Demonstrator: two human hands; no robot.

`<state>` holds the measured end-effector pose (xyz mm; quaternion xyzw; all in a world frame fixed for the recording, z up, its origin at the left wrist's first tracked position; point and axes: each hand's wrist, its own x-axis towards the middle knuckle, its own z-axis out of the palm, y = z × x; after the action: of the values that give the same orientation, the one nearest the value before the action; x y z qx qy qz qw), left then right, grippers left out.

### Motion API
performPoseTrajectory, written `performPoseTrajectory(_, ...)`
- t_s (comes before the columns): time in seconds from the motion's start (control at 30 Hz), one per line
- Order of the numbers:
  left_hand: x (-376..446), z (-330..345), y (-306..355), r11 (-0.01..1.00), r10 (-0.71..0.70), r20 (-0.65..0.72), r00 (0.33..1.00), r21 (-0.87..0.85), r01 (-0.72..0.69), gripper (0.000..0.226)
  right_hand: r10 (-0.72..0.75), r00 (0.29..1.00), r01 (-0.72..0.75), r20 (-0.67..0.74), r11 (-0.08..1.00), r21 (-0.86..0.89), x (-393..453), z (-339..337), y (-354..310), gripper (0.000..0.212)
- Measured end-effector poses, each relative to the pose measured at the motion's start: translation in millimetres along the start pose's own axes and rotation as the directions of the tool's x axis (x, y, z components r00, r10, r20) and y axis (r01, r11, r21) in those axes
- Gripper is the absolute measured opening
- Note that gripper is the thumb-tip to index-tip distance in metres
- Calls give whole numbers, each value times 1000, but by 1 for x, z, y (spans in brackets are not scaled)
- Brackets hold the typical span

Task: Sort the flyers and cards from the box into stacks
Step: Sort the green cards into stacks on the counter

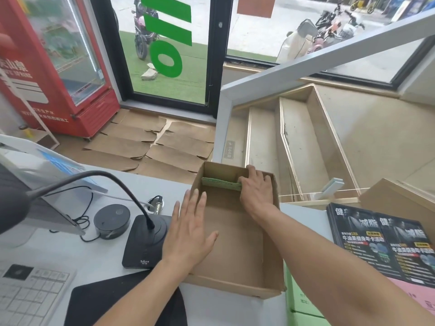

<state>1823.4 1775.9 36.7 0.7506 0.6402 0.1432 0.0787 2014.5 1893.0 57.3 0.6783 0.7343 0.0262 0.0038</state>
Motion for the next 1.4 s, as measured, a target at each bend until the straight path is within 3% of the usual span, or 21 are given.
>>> performPoseTrajectory(0.13, -1, -5, 2, 994, -11, -56, 998, -106, 5, 108, -87, 982, 88, -167, 996, -3, -16, -13, 7, 38)
performPoseTrajectory(0.23, -4, -21, 7, 961, -67, -279, 958, -277, -14, 121, -70, 925, 99, -373, 993, 57, -54, -45, 13, 33)
performPoseTrajectory(0.3, -9, -33, 16, 920, -68, -422, 904, -377, -107, 128, -91, 878, 135, -470, 989, 60, -92, -68, 22, 33)
performPoseTrajectory(0.37, -15, -50, 37, 830, -7, -453, 892, -500, -248, 127, -146, 861, 167, -487, 986, 0, -135, -88, 39, 31)
performPoseTrajectory(0.43, -24, -63, 63, 697, 85, -441, 893, -614, -370, 99, -211, 873, 217, -441, 975, -39, -177, -106, 60, 26)
performPoseTrajectory(0.5, -38, -63, 89, 610, 221, -424, 878, -643, -464, 49, -252, 893, 264, -374, 964, -19, -218, -115, 86, 13)
performPoseTrajectory(0.57, -56, -52, 115, 550, 326, -384, 864, -666, -504, 20, -176, 934, 216, -311, 971, 98, -254, -114, 117, 8)
performPoseTrajectory(0.7, -101, -16, 161, 479, 262, -170, 950, -832, -281, 12, 195, 966, -113, -170, 909, 400, -321, -95, 174, 15)
performPoseTrajectory(0.77, -124, 1, 175, 423, 222, -11, 975, -900, -107, 11, 370, 928, -271, -43, 750, 604, -349, -86, 185, 16)
performPoseTrajectory(0.87, -151, 14, 191, 386, 227, 209, 951, -916, 109, 23, 496, 867, -372, 56, 568, 735, -380, -65, 196, 15)
performPoseTrajectory(1.0, -163, 22, 205, 396, 79, 273, 959, -891, 221, 22, 546, 828, -388, 128, 393, 833, -390, -50, 207, 18)
performPoseTrajectory(1.13, -137, 23, 222, 479, -76, 139, 987, -863, 158, 25, 533, 839, -348, 112, 366, 863, -349, -49, 221, 21)
performPoseTrajectory(1.23, -108, 29, 240, 676, -115, 93, 989, -722, 146, 48, 496, 856, -376, 147, 401, 835, -306, -37, 237, 24)
performPoseTrajectory(1.4, -83, 40, 252, 867, -151, 267, 952, -427, 258, 78, 418, 888, -423, 190, 583, 693, -274, -6, 246, 29)
